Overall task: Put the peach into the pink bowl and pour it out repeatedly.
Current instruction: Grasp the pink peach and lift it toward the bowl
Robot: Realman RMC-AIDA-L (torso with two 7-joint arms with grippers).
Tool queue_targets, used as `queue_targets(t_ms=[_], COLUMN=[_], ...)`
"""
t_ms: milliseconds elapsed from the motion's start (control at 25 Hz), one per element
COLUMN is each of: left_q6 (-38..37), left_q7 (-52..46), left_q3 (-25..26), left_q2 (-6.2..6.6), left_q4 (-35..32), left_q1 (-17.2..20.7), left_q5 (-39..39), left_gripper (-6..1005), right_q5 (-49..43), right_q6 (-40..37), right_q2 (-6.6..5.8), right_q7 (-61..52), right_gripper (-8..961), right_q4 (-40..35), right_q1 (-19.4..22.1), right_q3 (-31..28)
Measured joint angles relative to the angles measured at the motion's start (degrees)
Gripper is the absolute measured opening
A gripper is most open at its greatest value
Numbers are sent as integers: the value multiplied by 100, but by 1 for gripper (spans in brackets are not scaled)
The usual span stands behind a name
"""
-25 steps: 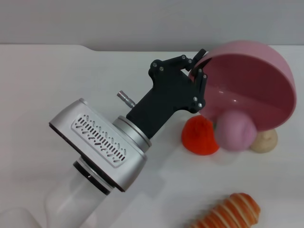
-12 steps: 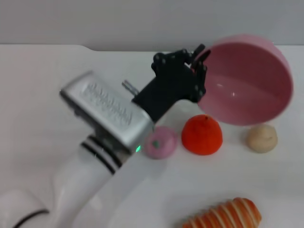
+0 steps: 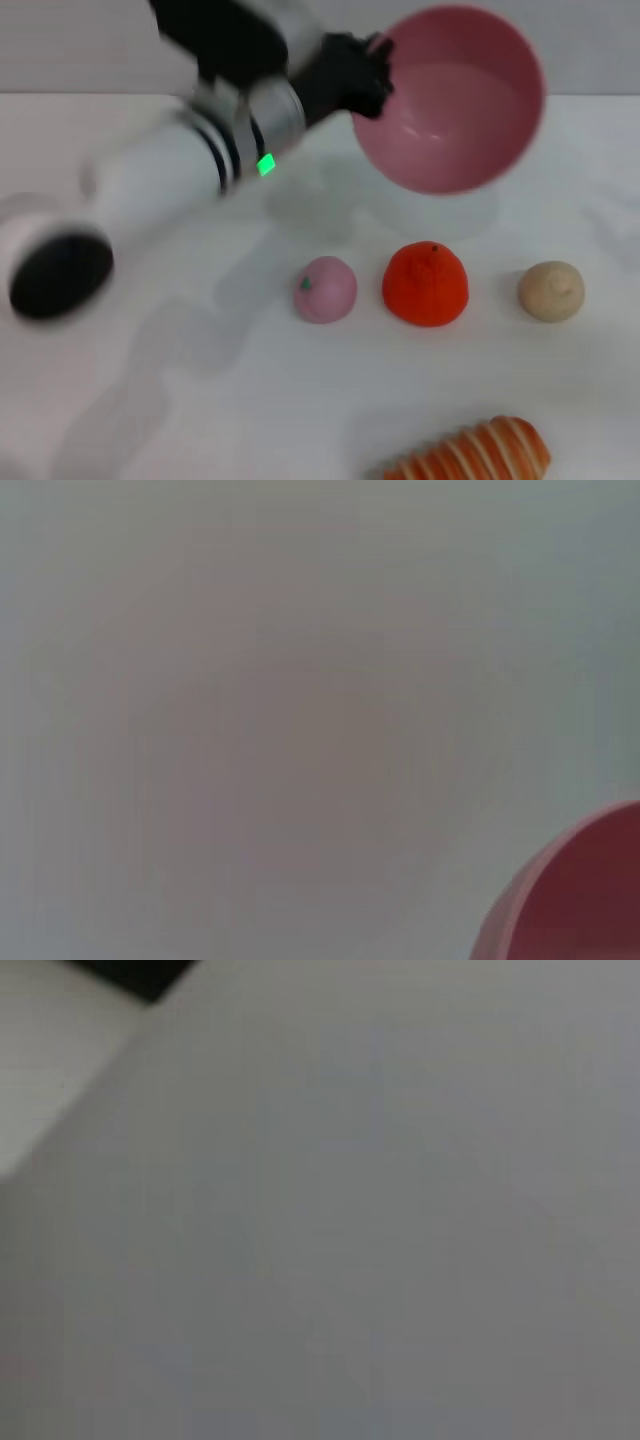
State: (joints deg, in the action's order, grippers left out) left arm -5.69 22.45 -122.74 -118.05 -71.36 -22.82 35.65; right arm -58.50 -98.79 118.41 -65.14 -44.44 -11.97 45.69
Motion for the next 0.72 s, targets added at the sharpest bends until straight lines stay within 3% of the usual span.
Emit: queue_targets(t_ms=[80, 120, 160, 240, 280, 440, 520, 640, 680, 720], left_q6=[0, 2092, 2988, 2988, 3824, 4094, 4667, 4723, 4723, 4777], left_q7=[0, -2, -30, -30, -74, -74, -26, -21, -21, -19], left_q3=[0, 1297, 1945, 1945, 2726, 3003, 3602, 3619, 3619, 3623], left_q2=[0, -15, -16, -16, -11, -9, 4, 6, 6, 6], left_q4=[0, -233, -116, -116, 243, 401, 662, 657, 657, 652], left_q1=[0, -583, -947, -947, -1354, -1492, -1703, -1678, -1678, -1657], left_q5=[0, 33, 41, 41, 63, 72, 69, 51, 51, 46], left_gripper=[93, 93, 93, 93, 93, 93, 94, 94, 94, 94], right_q5=[-293, -428, -566, -864, -1281, -2050, -2898, -4252, -4927, -4927], right_q6=[-282, -420, -548, -742, -872, -918, -880, -717, -402, -402], right_q2=[4, 9, 13, 19, 19, 18, 17, 30, 40, 40], right_q7=[-175, -301, -443, -787, -1282, -2178, -3003, -4139, -4595, -4595], right_gripper=[446, 446, 446, 446, 446, 446, 446, 446, 446, 446], right_q4=[-274, -425, -617, -1016, -1552, -2439, -3035, -3497, -3444, -3444], right_q1=[-10, -21, -36, -61, -88, -195, -402, -872, -1180, -1180], right_q3=[7, 20, 53, 161, 331, 684, 1011, 1532, 1977, 1977])
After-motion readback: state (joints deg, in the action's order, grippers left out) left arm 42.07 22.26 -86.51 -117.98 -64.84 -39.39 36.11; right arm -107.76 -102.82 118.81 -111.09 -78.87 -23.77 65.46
